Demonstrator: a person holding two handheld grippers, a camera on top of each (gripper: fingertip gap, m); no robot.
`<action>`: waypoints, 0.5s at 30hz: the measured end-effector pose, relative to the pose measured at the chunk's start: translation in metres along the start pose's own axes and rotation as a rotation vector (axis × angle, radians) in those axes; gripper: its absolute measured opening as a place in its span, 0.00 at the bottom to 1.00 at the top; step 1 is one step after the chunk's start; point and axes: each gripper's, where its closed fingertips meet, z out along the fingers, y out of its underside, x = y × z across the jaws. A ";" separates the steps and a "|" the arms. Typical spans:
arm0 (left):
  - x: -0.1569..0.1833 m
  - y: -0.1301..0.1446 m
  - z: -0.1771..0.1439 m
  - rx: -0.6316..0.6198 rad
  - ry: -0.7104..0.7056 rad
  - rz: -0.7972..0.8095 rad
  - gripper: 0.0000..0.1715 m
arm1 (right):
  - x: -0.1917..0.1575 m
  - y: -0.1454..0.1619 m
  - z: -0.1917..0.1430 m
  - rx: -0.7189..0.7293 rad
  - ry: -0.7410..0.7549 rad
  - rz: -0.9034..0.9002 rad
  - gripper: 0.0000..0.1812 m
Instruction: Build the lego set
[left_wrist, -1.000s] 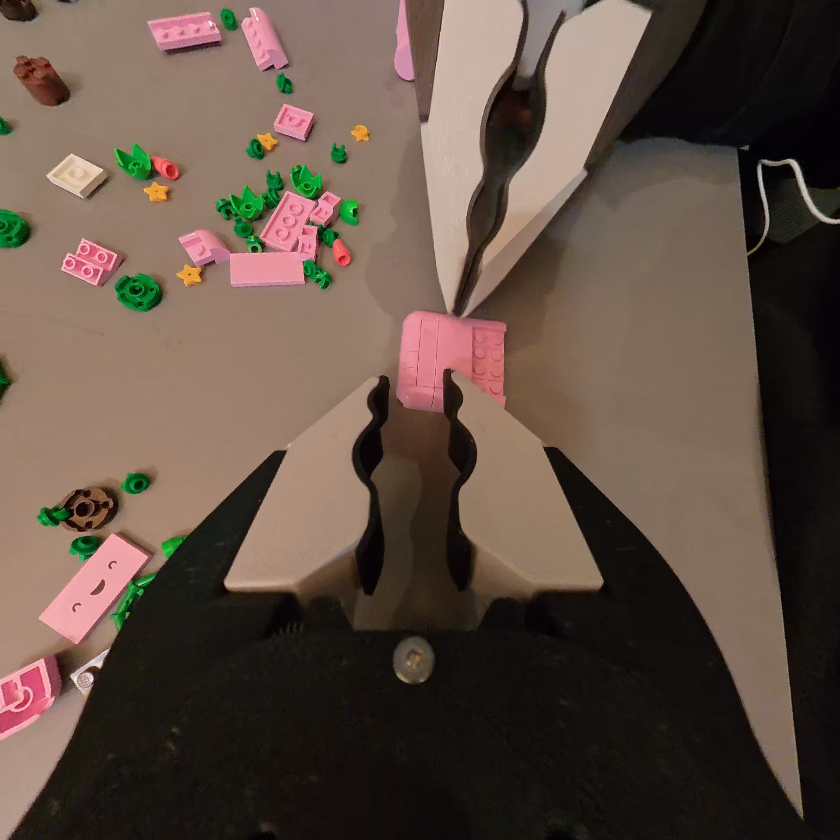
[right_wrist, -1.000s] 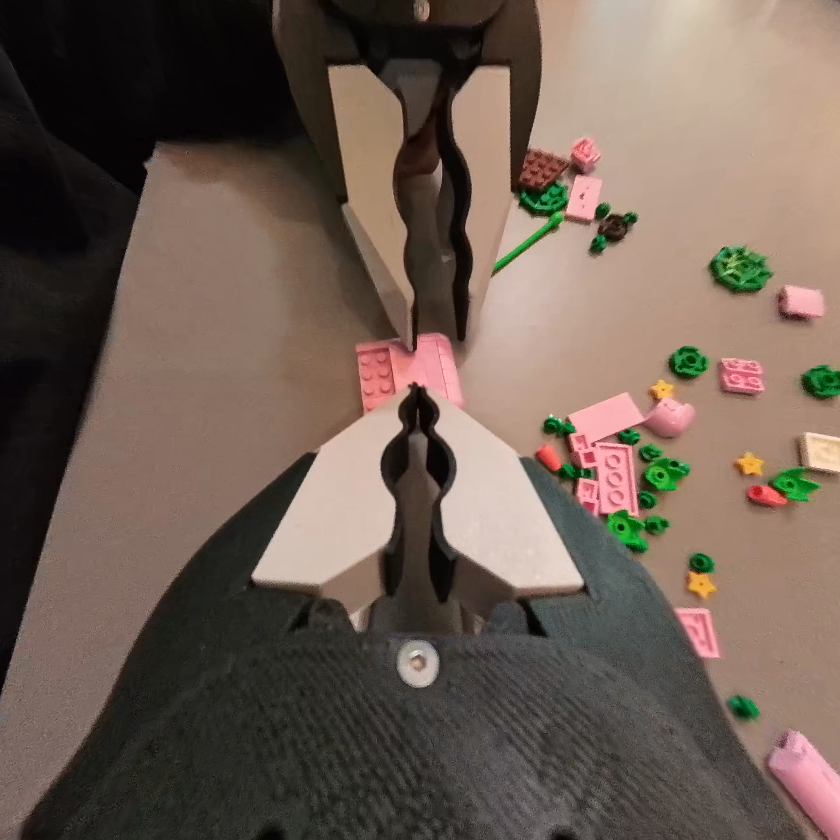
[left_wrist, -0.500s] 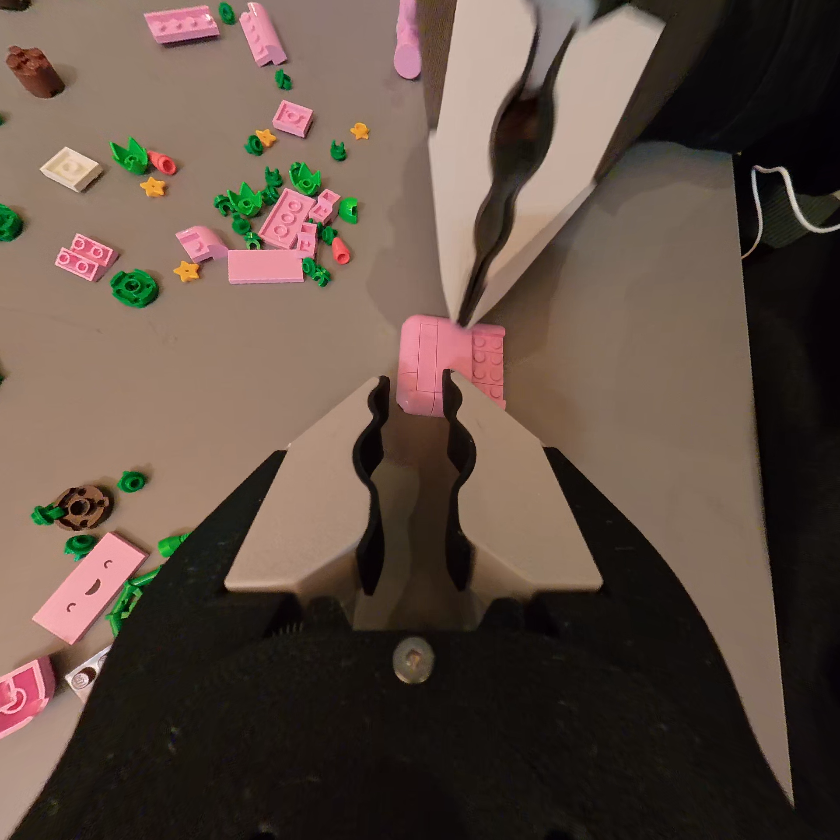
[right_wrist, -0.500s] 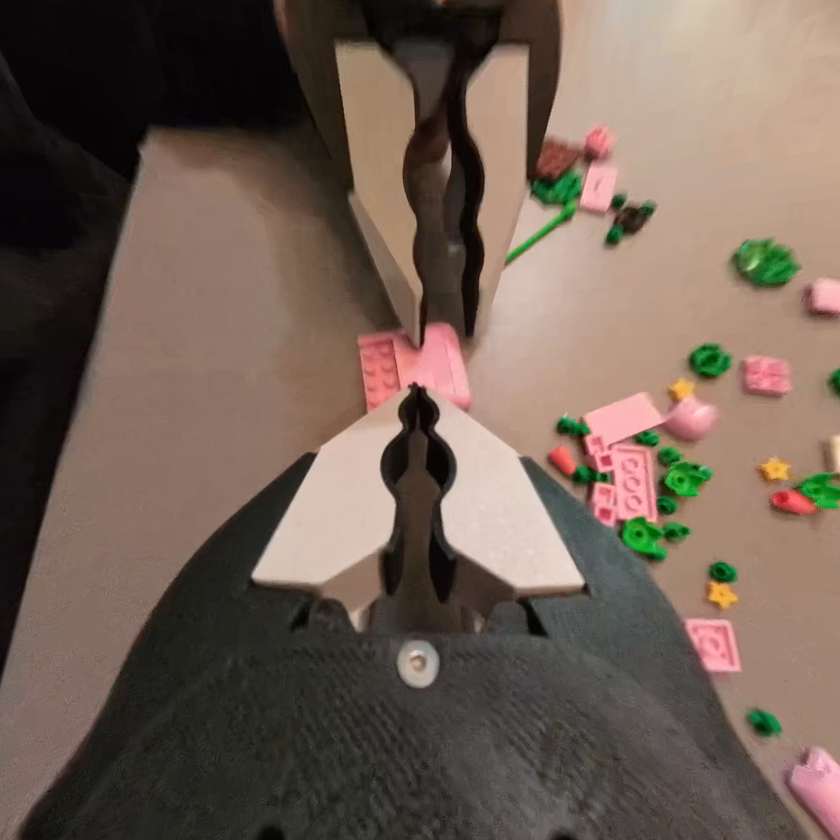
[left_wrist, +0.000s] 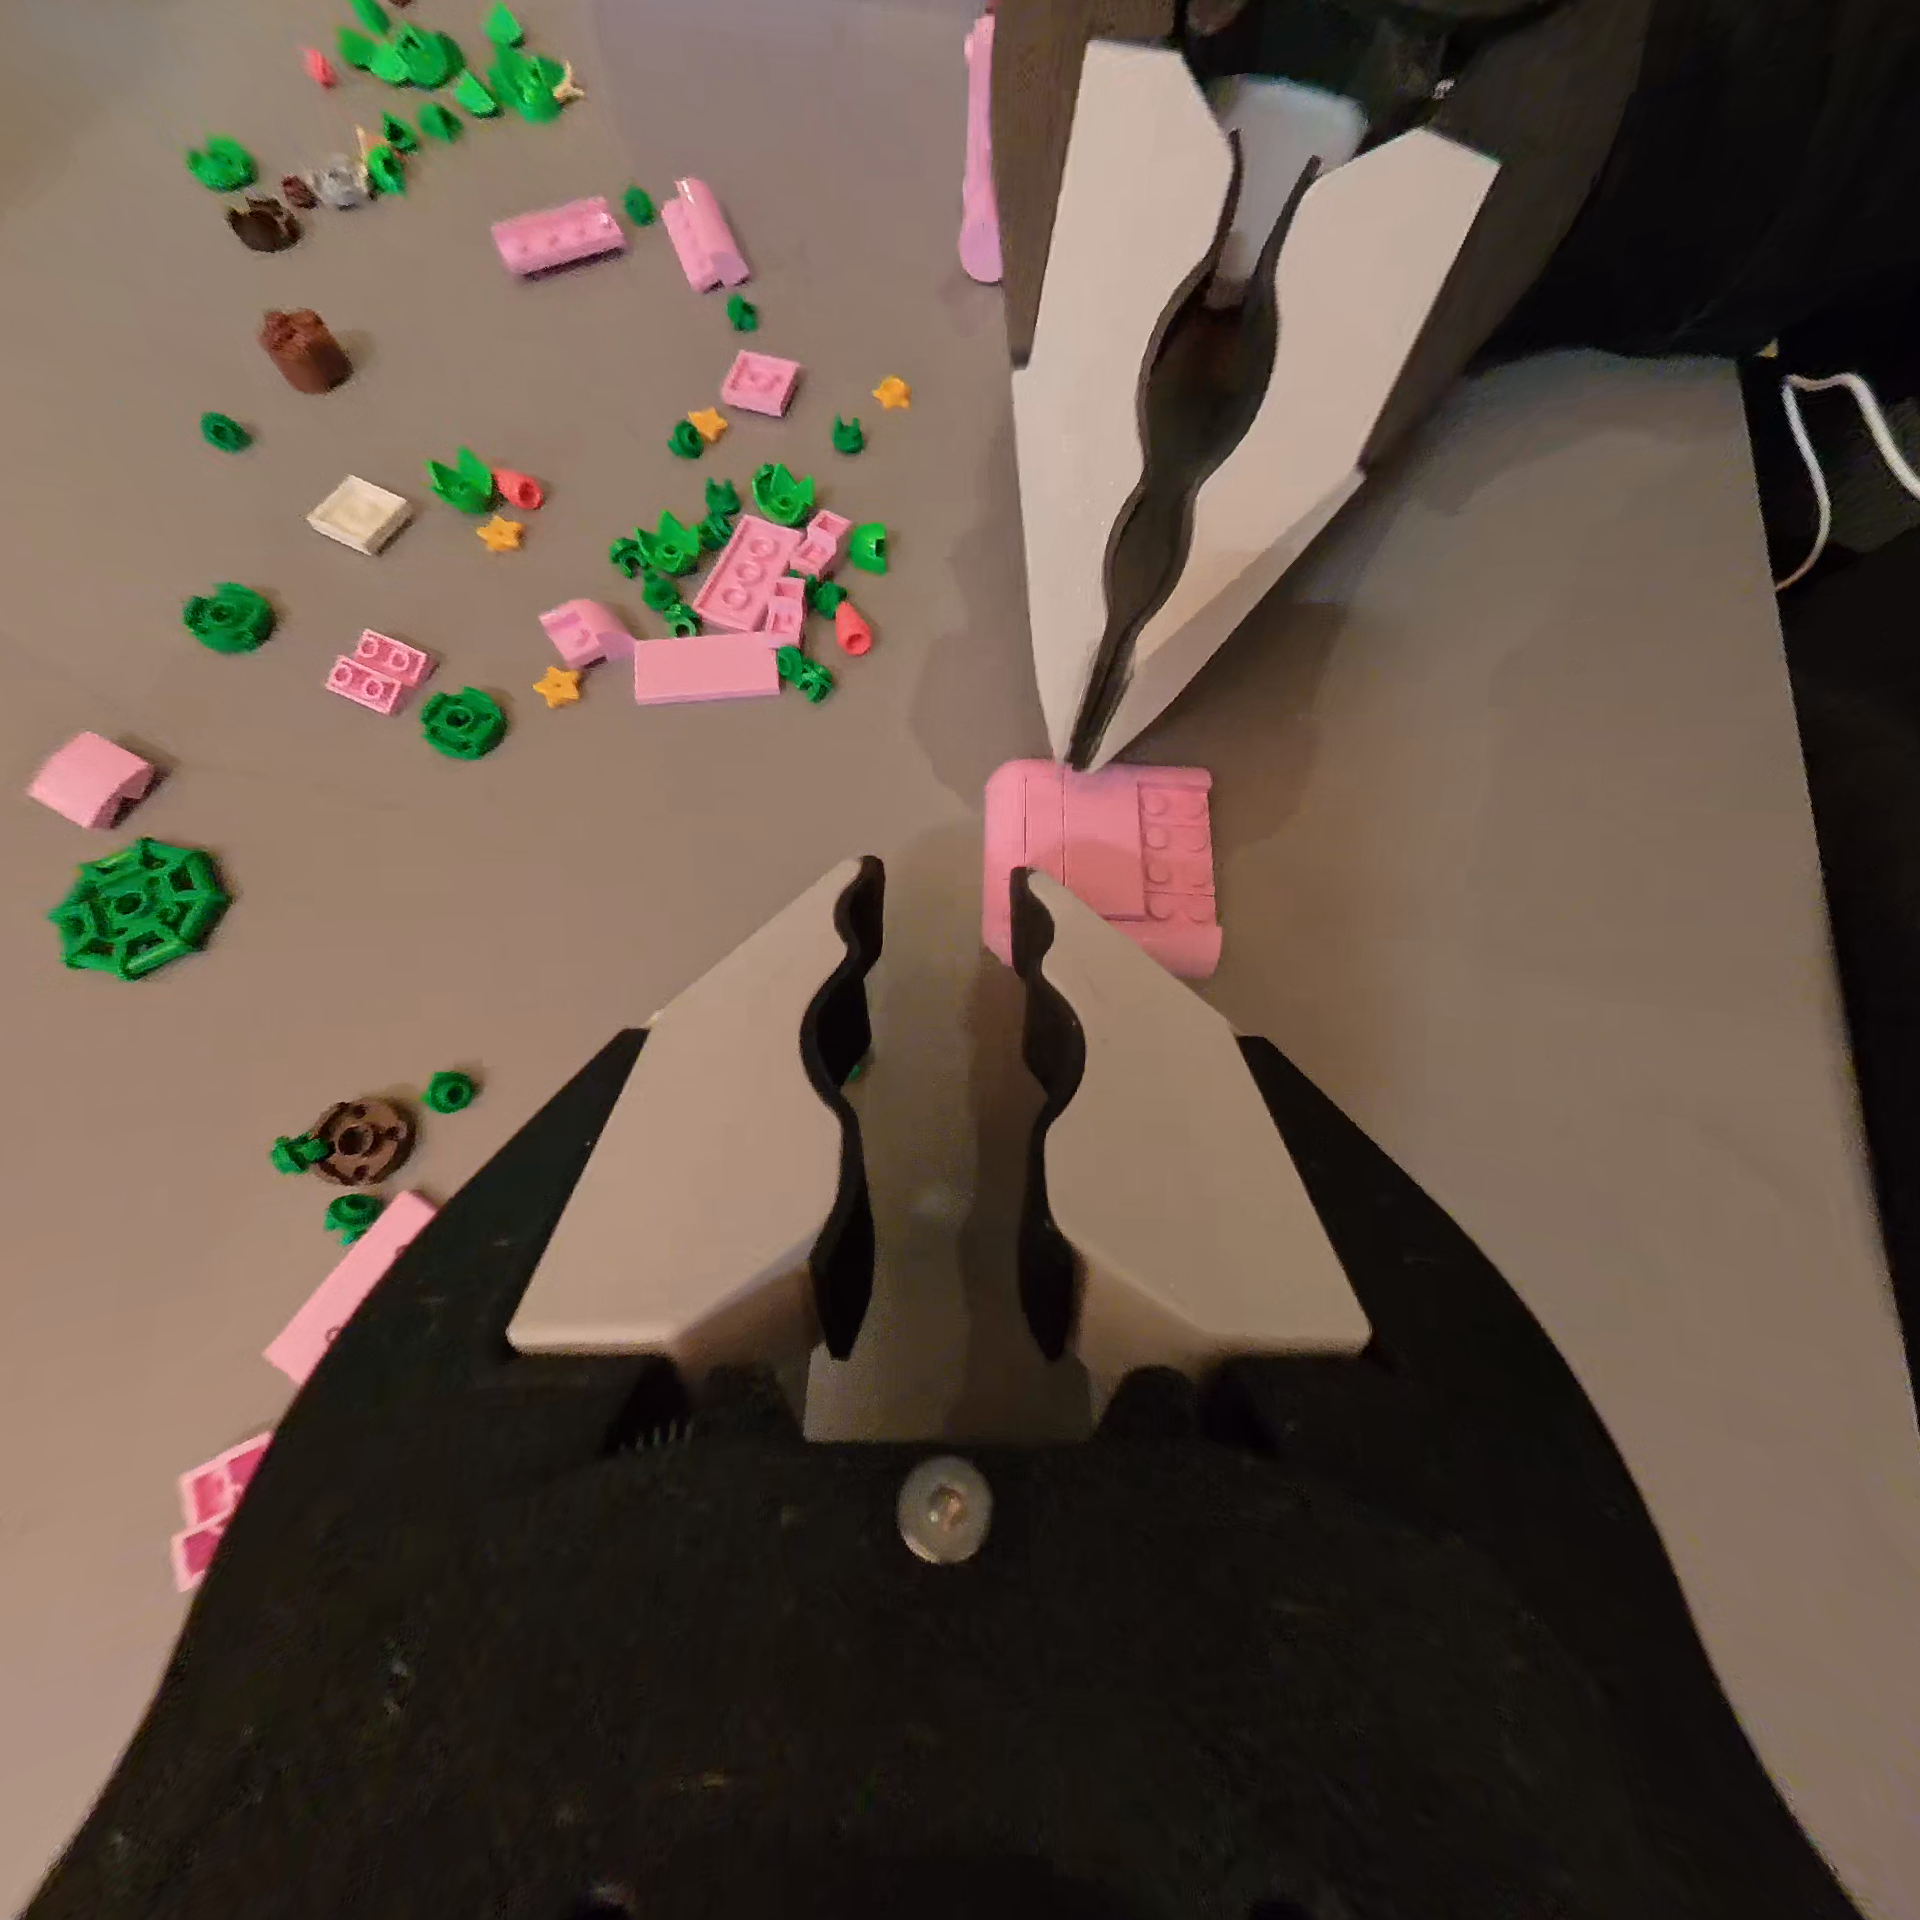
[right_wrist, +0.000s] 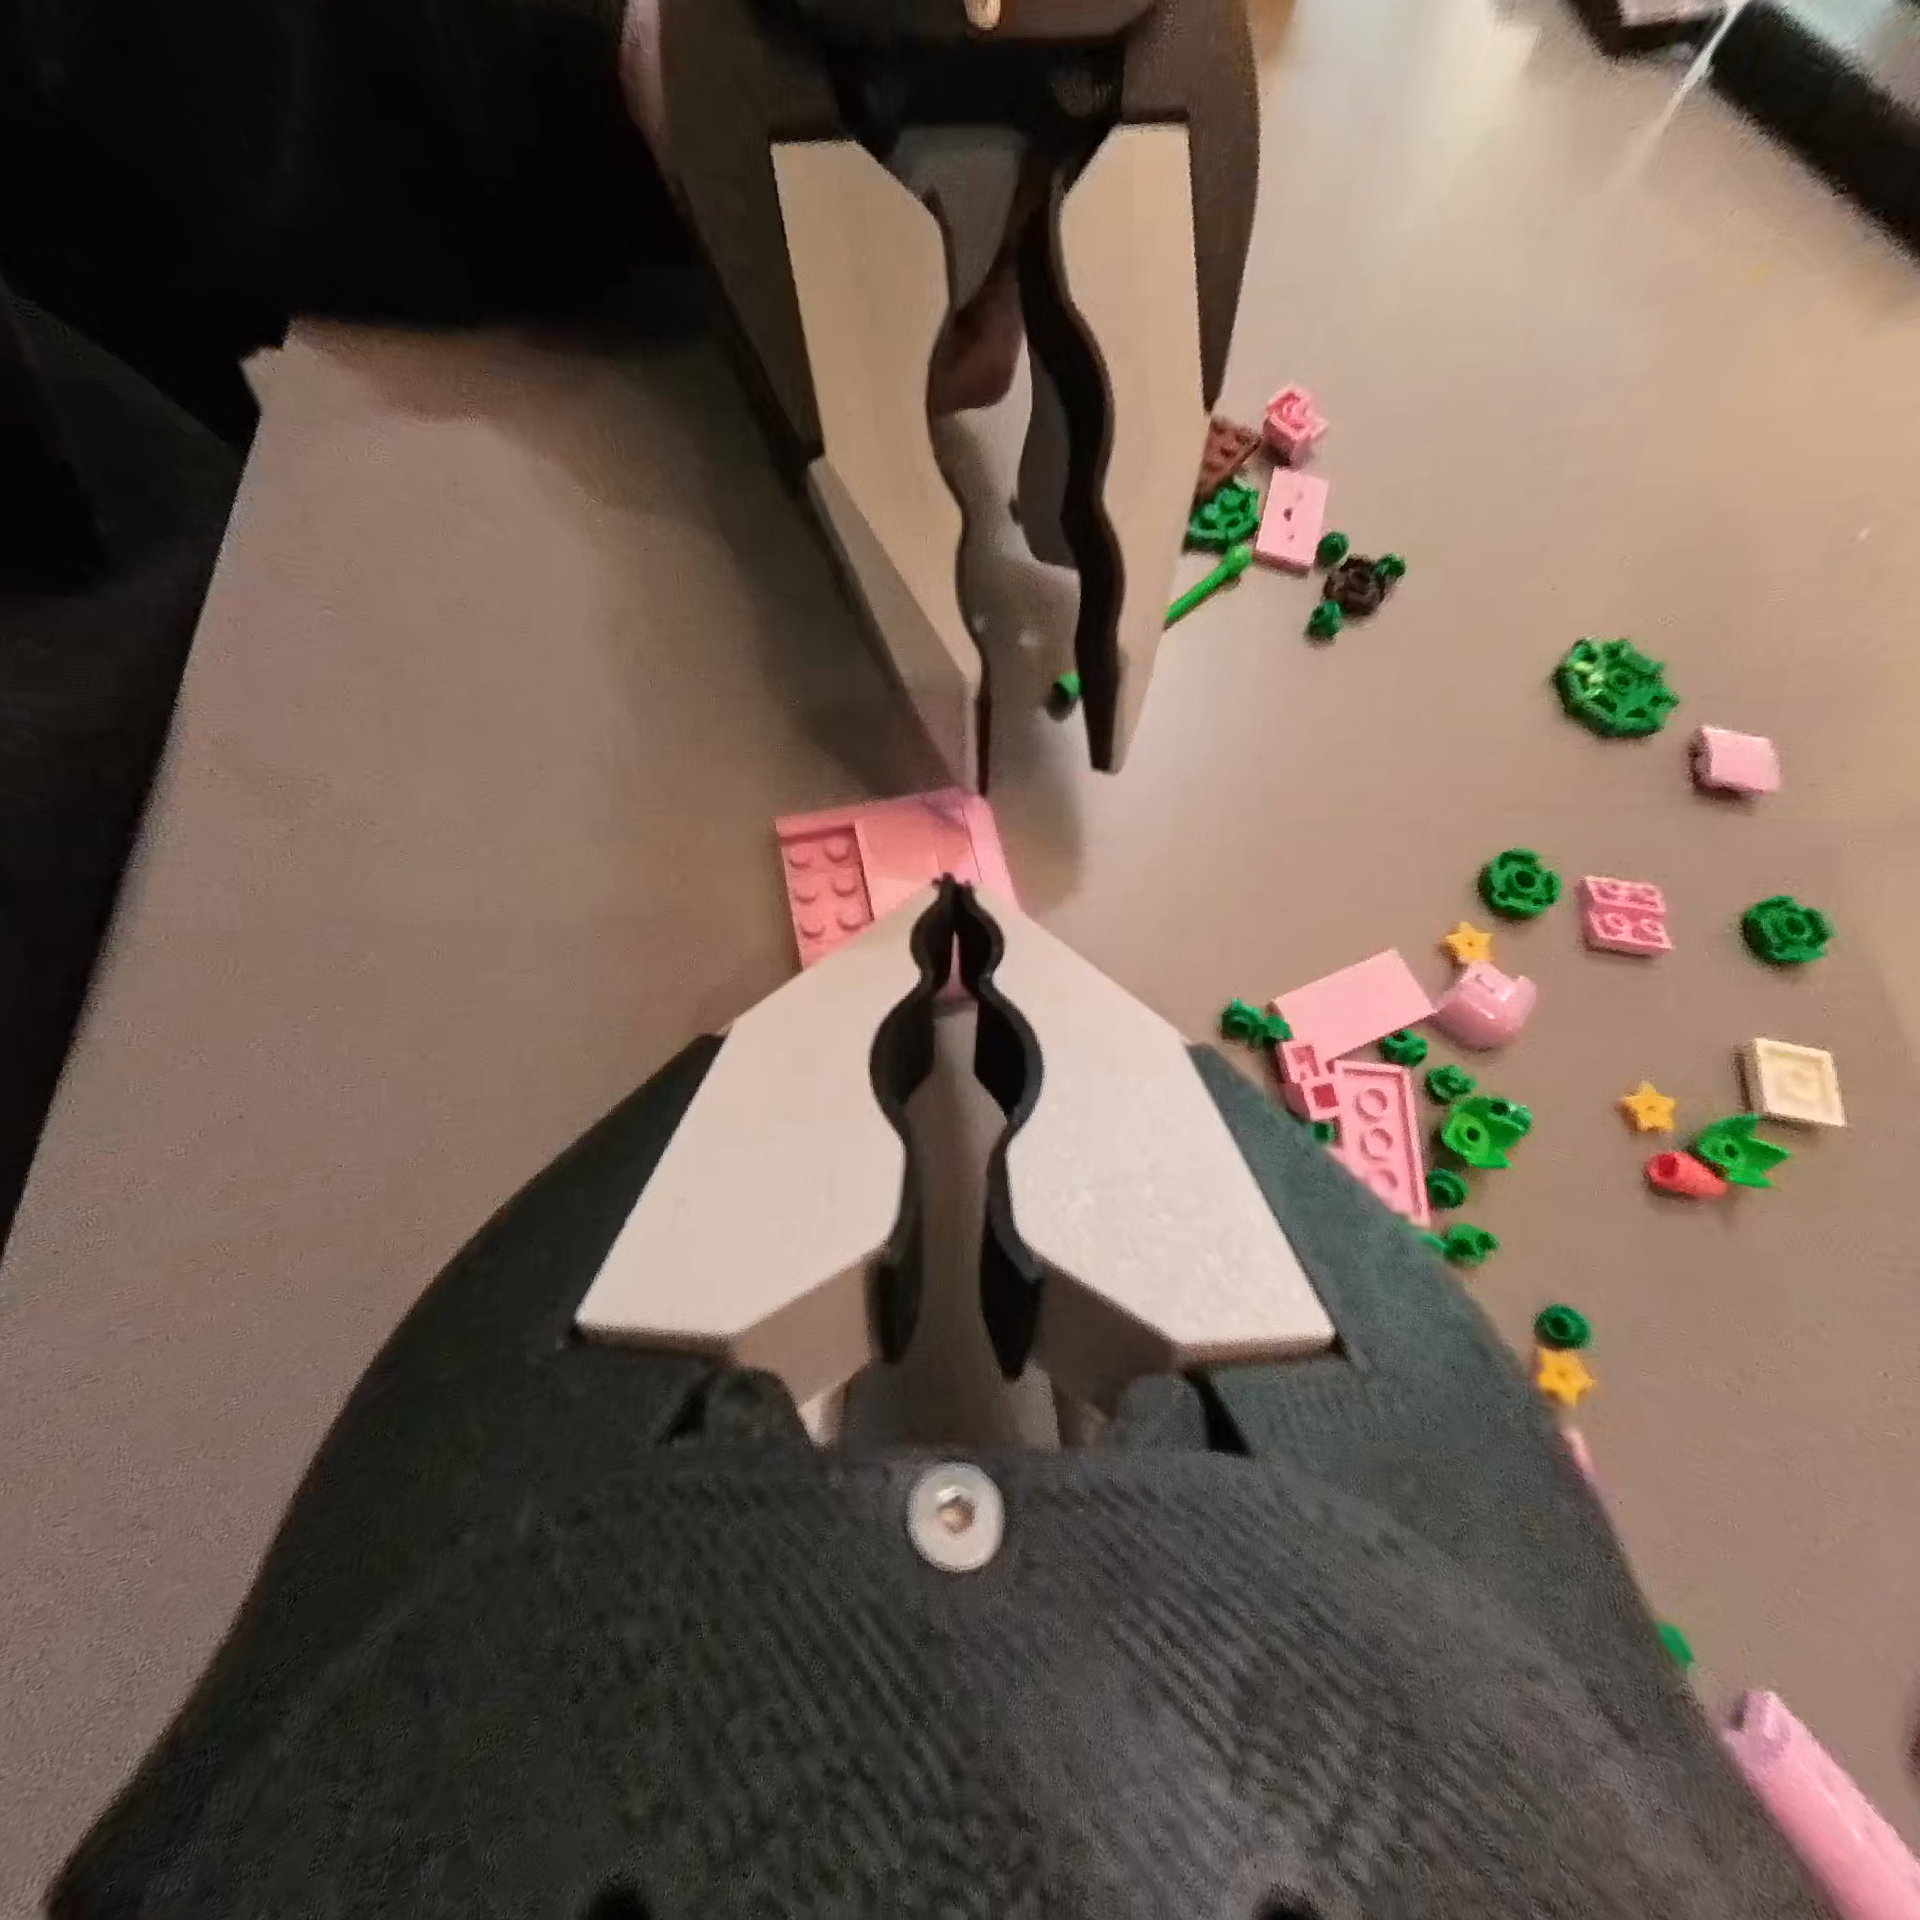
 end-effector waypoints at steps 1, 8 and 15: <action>0.000 0.002 0.000 -0.008 0.013 -0.012 0.13 | -0.002 -0.007 -0.002 0.038 -0.004 -0.002 0.00; 0.004 0.008 0.004 -0.057 0.035 -0.008 0.10 | -0.020 -0.003 0.020 -0.036 -0.067 0.013 0.00; 0.004 0.009 0.004 -0.059 0.028 -0.006 0.09 | -0.010 -0.022 0.009 0.067 -0.022 0.027 0.00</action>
